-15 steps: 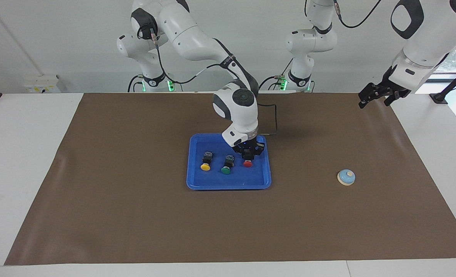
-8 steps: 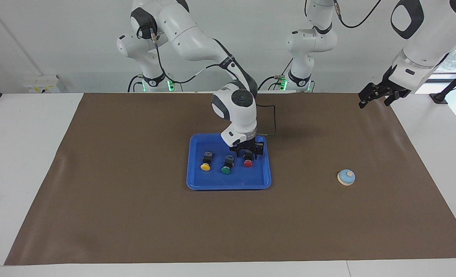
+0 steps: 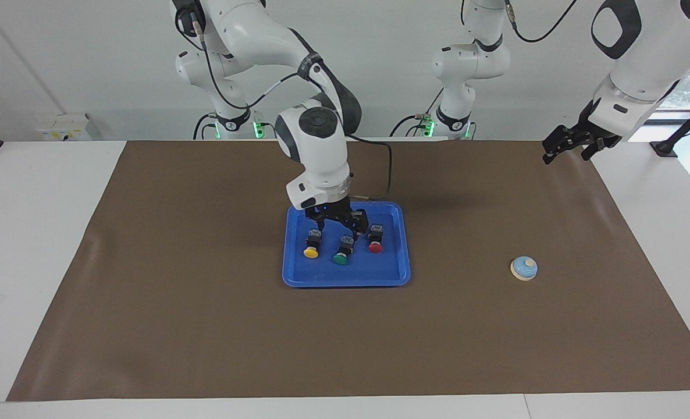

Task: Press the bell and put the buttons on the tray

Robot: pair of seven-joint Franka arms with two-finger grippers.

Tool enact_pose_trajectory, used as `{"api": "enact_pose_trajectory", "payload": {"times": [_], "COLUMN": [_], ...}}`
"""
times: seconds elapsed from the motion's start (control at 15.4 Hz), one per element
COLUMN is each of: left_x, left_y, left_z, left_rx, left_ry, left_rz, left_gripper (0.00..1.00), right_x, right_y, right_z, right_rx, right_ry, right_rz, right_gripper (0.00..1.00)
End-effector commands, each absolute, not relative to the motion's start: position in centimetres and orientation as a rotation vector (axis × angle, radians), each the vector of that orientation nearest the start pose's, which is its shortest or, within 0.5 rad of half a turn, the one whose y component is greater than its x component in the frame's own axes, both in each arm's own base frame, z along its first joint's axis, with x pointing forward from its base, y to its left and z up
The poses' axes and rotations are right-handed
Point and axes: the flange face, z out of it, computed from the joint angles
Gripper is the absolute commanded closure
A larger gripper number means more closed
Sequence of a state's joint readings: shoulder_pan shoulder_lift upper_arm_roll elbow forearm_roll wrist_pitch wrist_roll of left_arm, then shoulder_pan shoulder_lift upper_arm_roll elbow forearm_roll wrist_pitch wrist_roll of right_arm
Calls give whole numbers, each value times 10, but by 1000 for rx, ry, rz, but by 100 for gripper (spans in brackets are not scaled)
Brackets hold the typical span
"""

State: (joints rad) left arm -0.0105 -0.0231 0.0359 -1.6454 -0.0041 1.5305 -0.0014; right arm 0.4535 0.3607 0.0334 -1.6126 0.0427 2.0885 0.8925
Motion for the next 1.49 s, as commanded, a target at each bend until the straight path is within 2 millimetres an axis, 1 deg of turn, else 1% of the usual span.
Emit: {"api": "enact_pose_trajectory", "payload": {"times": [0.0, 0.19, 0.32, 0.45, 0.58, 0.78, 0.91, 0.97, 1.04, 1.17, 1.36, 1.43], "left_x": [534, 534, 534, 534, 534, 534, 534, 534, 534, 534, 534, 534], "left_y": [16, 16, 16, 16, 16, 16, 16, 16, 16, 16, 16, 16], "left_z": [602, 602, 602, 602, 603, 602, 602, 602, 602, 602, 603, 602], "left_rx": [-3130, -3130, -3130, -3130, -3130, -3130, -3130, -3130, -3130, -3130, -3130, -3130], "left_ry": [-41, -38, -38, -38, -38, -38, -38, -38, -38, -38, -41, -41], "left_rz": [142, 142, 142, 142, 140, 142, 142, 142, 142, 142, 140, 142], "left_gripper": [0, 0, 0, 0, 0, 0, 0, 0, 0, 0, 0, 0], "right_x": [601, 609, 612, 609, 601, 586, 572, 563, 555, 545, 533, 530], "right_y": [264, 206, 162, 123, 92, 63, 53, 45, 42, 34, 4, 1], "right_z": [460, 481, 495, 510, 525, 547, 565, 575, 582, 592, 608, 611], "right_rx": [-2974, -3026, -3053, -3071, -3078, -3091, -3096, -3096, -3097, -3096, -3107, -3119], "right_ry": [567, 385, 262, 133, 49, -19, -67, -71, -73, -75, -136, -160], "right_rz": [-70, -49, -32, -5, 27, 73, 97, 112, 126, 152, 161, 157], "right_gripper": [0, 0, 0, 0, 0, 0, 0, 0, 0, 0, 0, 0]}}
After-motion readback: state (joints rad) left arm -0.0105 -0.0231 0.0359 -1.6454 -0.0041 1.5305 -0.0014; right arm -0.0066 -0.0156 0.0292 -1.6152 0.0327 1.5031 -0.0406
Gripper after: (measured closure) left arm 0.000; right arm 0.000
